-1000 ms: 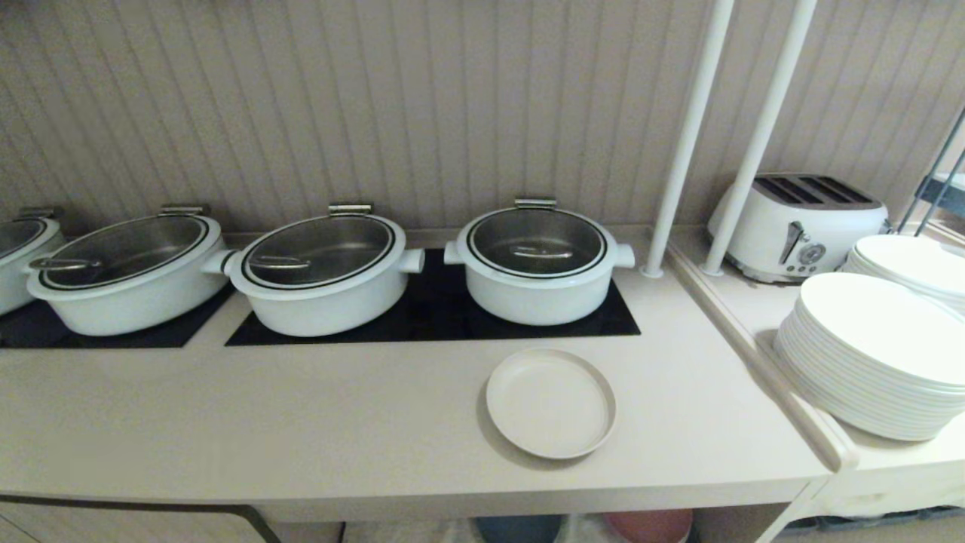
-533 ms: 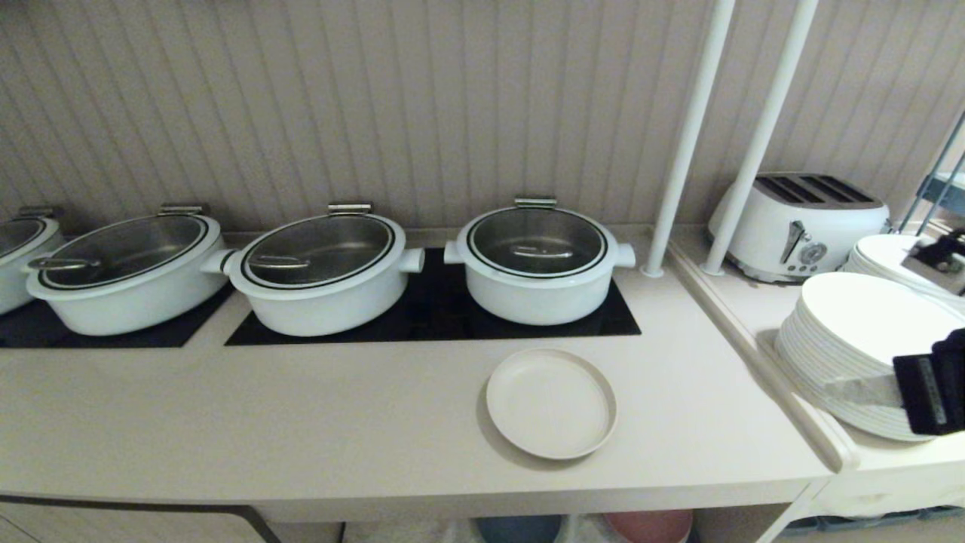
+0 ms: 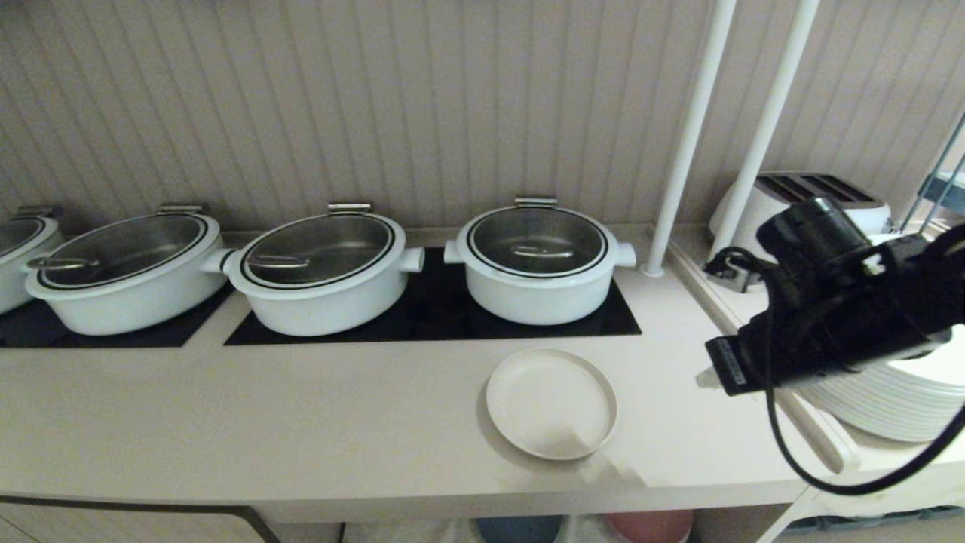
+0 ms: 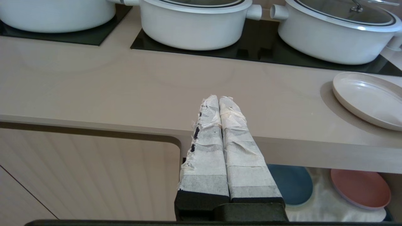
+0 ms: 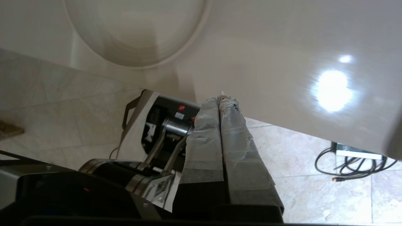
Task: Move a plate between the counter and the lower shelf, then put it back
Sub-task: Pick up the plate
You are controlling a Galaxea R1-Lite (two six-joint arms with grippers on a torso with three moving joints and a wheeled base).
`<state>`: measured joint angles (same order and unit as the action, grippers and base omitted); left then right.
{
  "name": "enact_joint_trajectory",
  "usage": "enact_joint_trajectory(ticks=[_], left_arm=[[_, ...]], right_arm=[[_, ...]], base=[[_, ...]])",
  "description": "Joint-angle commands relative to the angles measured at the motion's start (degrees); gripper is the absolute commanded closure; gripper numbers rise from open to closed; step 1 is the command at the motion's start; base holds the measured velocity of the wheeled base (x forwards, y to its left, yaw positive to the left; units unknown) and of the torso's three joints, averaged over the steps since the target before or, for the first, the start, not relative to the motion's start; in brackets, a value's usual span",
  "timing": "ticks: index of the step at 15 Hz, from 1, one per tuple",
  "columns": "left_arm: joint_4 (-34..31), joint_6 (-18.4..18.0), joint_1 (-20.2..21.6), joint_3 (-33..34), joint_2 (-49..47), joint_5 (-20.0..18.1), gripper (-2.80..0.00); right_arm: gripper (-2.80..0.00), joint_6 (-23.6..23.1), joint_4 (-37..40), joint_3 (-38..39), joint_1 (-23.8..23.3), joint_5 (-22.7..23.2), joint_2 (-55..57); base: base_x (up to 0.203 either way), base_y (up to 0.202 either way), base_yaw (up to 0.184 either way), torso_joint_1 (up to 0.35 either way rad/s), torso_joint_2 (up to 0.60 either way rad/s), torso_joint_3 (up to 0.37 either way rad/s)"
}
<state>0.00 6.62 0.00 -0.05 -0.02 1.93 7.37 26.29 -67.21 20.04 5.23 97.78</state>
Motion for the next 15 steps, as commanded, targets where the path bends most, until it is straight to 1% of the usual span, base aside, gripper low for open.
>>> enact_joint_trajectory(ticks=[1, 3, 4, 9, 13, 14, 15], left_arm=[[0.00, 0.06, 0.00, 0.05, 0.02, 0.01, 0.00], [0.00, 0.06, 0.00, 0.05, 0.02, 0.01, 0.00], [0.00, 0.06, 0.00, 0.03, 0.02, 0.01, 0.00], [0.00, 0.06, 0.00, -0.04, 0.02, 0.01, 0.00], [0.00, 0.06, 0.00, -0.04, 0.02, 0.01, 0.00], [0.00, 0.06, 0.00, -0.04, 0.02, 0.01, 0.00], [0.00, 0.06, 0.00, -0.04, 0.02, 0.01, 0.00]], right_arm=[[0.00, 2.78, -0.57, -3.30, 3.39, -0.95, 8.23], [0.00, 4.14, -2.48, -4.33, 4.90, -3.75, 11.93], [0.00, 4.30, -2.92, -4.99, 5.15, -4.13, 12.86], [0.00, 4.65, -3.08, -8.53, 5.00, -4.11, 17.15], [0.00, 5.16, -5.43, -8.73, 5.00, -3.77, 19.99], [0.00, 5.64, -5.55, -8.81, 4.92, -3.23, 20.32], [0.00, 5.72, -5.96, -8.81, 4.76, -1.68, 20.32]], base=[[0.000, 0.000, 0.000, 0.000, 0.00, 0.000], [0.000, 0.000, 0.000, 0.000, 0.00, 0.000], [0.000, 0.000, 0.000, 0.000, 0.00, 0.000], [0.000, 0.000, 0.000, 0.000, 0.00, 0.000], [0.000, 0.000, 0.000, 0.000, 0.00, 0.000], [0.000, 0.000, 0.000, 0.000, 0.00, 0.000], [0.000, 0.000, 0.000, 0.000, 0.00, 0.000]])
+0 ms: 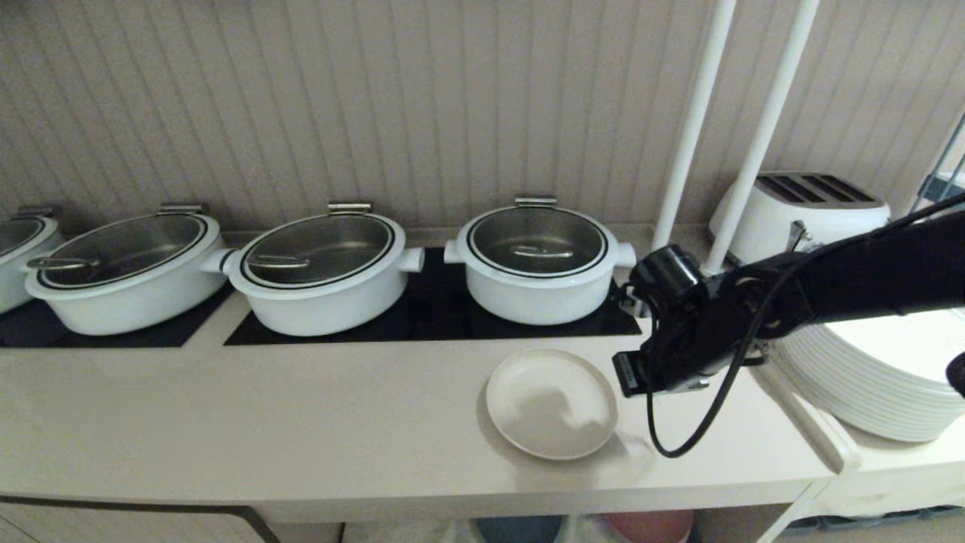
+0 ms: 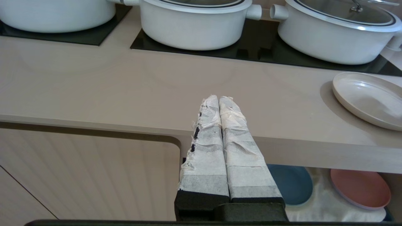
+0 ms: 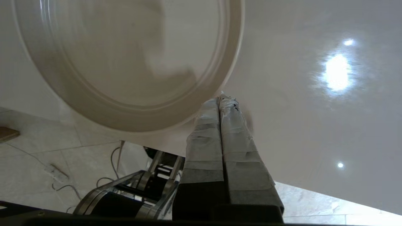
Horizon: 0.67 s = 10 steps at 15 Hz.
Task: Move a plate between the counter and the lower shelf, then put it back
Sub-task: Pick up the plate
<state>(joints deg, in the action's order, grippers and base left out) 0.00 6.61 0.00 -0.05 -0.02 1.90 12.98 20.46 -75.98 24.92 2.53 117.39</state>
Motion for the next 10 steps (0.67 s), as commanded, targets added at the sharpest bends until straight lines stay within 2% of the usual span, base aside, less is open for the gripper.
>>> enact_joint_trajectory(ticks=[1, 10], left_arm=[[0.00, 0.07, 0.00, -0.04, 0.02, 0.03, 0.00], [0.00, 0.07, 0.00, 0.04, 0.02, 0.03, 0.00]], right_arm=[[0.00, 0.12, -0.86, -0.09, -0.20, 2.39, 0.87], [0.00, -0.22, -1.31, -2.23, -3.04, 3.70, 2.94]], base=[[0.000, 0.000, 0.000, 0.000, 0.00, 0.000], [0.000, 0.000, 0.000, 0.000, 0.00, 0.000]])
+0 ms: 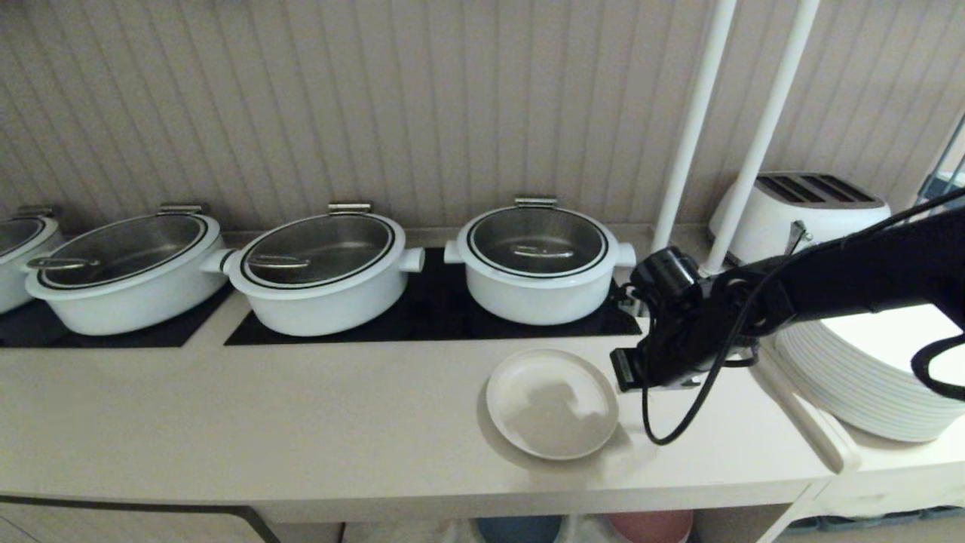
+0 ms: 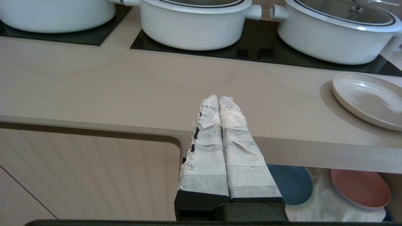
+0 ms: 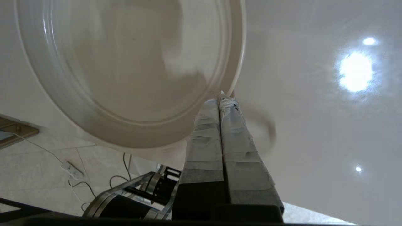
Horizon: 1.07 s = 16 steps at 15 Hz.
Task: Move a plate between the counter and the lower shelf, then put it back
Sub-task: Pick up the plate
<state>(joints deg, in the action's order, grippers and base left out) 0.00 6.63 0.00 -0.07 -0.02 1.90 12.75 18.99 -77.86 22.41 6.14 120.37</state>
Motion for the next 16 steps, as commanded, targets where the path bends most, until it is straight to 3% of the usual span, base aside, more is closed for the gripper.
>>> enact_joint_trajectory(ticks=[1, 4, 5, 16], left_arm=[[0.00, 0.05, 0.00, -0.01, 0.02, 0.03, 0.00], [0.00, 0.05, 0.00, -0.01, 0.02, 0.03, 0.00], [0.00, 0.05, 0.00, -0.01, 0.02, 0.03, 0.00], [0.00, 0.05, 0.00, 0.04, 0.02, 0.03, 0.00]], right_arm=[[0.00, -0.01, 0.08, -0.42, -0.79, 0.10, -0.05], [0.00, -0.23, -0.66, -0.37, -1.05, 1.01, 0.22], [-2.80, -0.18, -2.01, -0.36, -1.05, 1.06, 0.35], [-2.80, 0.08, 0.17, -1.50, -0.79, 1.06, 0.74]], base=[[0.000, 0.000, 0.000, 0.000, 0.00, 0.000], [0.000, 0.000, 0.000, 0.000, 0.00, 0.000], [0.000, 0.000, 0.000, 0.000, 0.00, 0.000], [0.000, 0.000, 0.000, 0.000, 0.00, 0.000]])
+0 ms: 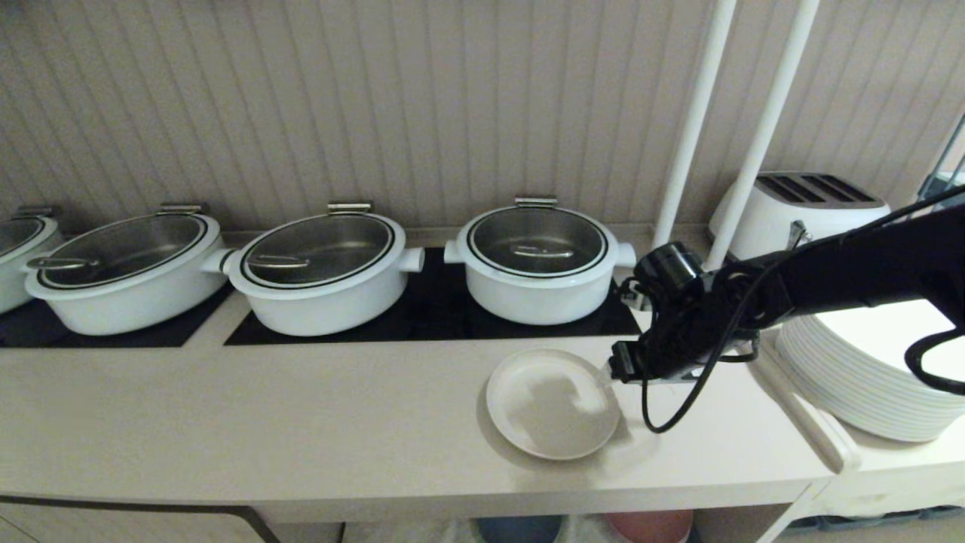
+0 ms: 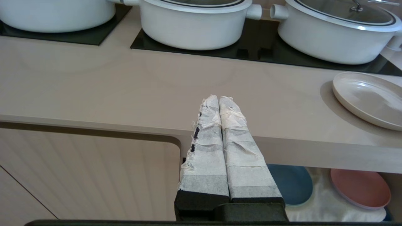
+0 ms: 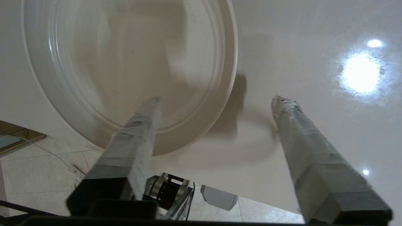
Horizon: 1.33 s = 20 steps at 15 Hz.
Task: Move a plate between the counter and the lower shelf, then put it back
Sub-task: Pick up the plate
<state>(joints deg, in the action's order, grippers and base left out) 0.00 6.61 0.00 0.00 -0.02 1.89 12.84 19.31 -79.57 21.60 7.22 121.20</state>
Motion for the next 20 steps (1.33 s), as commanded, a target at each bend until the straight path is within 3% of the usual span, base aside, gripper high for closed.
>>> enact_joint_trajectory(ticks=[1, 14, 20], left_arm=[[0.00, 0.07, 0.00, 0.00, 0.02, 0.04, 0.00], [0.00, 0.07, 0.00, -0.02, 0.02, 0.04, 0.00], [0.00, 0.07, 0.00, 0.00, 0.02, 0.04, 0.00]], right_arm=[[-2.80, 0.08, -0.21, 0.12, 0.02, -0.01, -0.09], [-2.80, 0.32, -0.46, -2.78, 1.60, 0.19, 7.10], [-2.80, 4.04, -0.40, -5.07, 1.69, 0.17, 8.71]], base=[[0.000, 0.000, 0.000, 0.000, 0.00, 0.000], [0.000, 0.000, 0.000, 0.000, 0.00, 0.000], [0.000, 0.000, 0.000, 0.000, 0.00, 0.000]])
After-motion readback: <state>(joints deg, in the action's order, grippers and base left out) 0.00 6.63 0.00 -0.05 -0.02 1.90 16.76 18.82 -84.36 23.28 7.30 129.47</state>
